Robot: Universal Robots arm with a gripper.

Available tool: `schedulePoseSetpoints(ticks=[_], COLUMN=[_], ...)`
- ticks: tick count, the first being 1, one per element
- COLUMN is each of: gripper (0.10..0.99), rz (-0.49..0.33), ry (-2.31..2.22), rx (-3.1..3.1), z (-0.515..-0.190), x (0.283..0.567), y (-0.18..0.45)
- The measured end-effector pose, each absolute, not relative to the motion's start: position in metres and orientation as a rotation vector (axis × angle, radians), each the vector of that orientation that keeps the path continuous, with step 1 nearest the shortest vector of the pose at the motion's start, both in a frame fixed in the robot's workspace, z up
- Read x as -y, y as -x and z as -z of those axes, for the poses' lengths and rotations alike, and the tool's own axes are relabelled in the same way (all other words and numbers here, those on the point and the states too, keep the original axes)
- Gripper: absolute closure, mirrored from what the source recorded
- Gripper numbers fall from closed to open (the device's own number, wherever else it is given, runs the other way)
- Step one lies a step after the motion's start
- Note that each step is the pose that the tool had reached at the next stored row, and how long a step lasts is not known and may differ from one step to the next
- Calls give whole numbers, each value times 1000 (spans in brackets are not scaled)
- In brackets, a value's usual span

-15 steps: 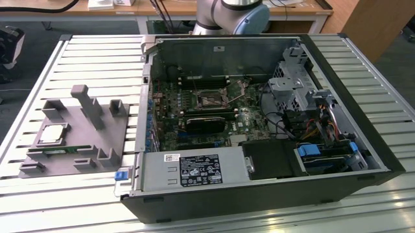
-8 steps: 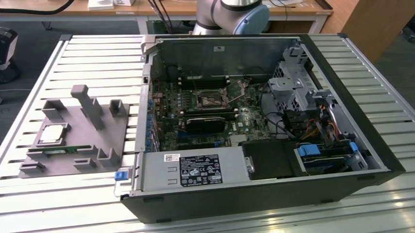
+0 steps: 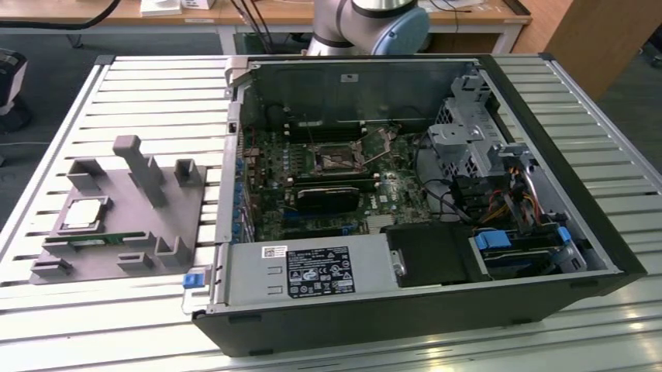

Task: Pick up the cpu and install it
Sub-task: 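Pick up the cpu and move it towards the insertion slot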

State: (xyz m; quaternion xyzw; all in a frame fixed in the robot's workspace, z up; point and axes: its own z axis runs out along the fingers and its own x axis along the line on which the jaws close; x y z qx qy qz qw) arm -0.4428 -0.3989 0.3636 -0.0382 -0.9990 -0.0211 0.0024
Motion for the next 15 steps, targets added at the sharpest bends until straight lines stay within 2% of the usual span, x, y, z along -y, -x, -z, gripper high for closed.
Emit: schedulePoseSetpoints(ticks=[15], gripper=[980], rz=[68], ry=[120], rx=[3139], z=[-343], x=[403], y=[444])
